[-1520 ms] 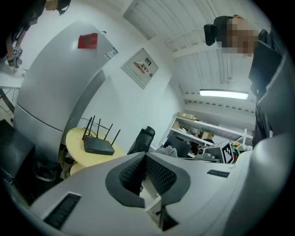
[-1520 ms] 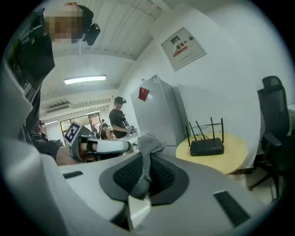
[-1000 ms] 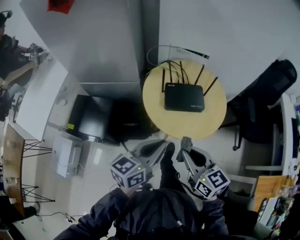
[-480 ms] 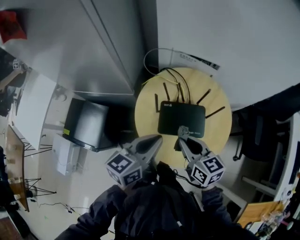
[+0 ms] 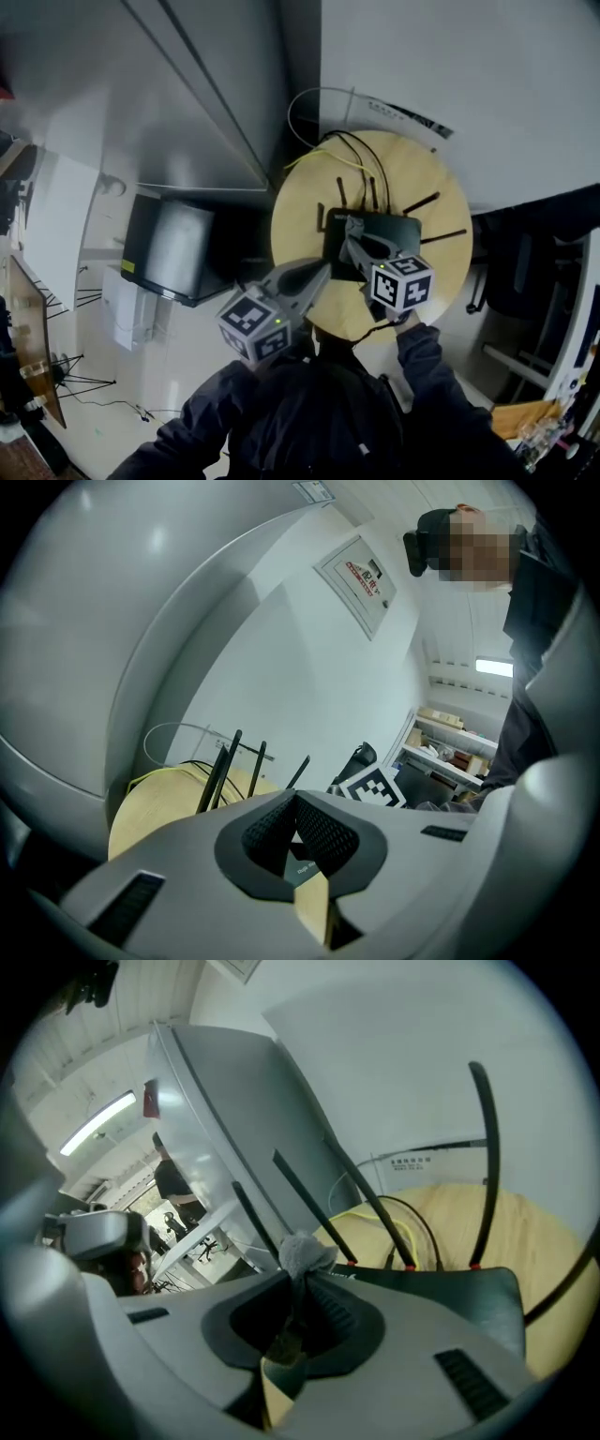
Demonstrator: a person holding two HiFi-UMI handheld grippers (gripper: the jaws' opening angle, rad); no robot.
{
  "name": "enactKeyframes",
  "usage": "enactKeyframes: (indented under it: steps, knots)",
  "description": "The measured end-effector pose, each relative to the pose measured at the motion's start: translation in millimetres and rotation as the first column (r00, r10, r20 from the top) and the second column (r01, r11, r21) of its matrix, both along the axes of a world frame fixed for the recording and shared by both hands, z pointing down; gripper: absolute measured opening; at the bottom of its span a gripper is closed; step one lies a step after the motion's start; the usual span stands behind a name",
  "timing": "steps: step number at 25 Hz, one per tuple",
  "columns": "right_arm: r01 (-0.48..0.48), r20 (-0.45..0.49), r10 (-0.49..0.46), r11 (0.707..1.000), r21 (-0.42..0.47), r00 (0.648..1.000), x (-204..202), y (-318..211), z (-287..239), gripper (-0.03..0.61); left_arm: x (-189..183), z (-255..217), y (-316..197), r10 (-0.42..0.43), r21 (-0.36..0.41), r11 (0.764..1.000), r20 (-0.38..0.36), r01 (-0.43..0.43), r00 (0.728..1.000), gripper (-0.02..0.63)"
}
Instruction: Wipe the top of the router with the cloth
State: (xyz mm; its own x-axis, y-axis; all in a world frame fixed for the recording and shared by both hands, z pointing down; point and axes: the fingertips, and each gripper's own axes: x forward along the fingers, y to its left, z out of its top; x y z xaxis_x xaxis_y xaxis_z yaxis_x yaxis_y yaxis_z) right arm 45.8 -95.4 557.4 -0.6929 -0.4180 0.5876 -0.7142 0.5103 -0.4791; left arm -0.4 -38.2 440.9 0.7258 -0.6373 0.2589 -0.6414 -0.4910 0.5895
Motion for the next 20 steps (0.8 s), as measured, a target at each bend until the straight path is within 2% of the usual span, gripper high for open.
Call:
enactKeyframes:
  steps: [10,15,20]
  knots:
    - [0.062,-0.128,-0.082,0.987,-0.151,0.988,-40,-33,66,0.067,-3,21,-14,0.023,-0.033,0.999,0.013,-0.023,1.000,-0.008]
    - [0.048,-0.182,-0.078,0.985,-0.163,0.980,-21,-38,76,0.067,-4,19,-19,0.035,-0.026,0.999,0.011,-0.035,0.999,-0.006]
    - [0.009,-0.240,-0.046,0.988,-0.152,0.970,22,-41,77,0.069,-2,20,-19,0.050,-0.036,0.998,0.006,-0.049,0.999,-0.006]
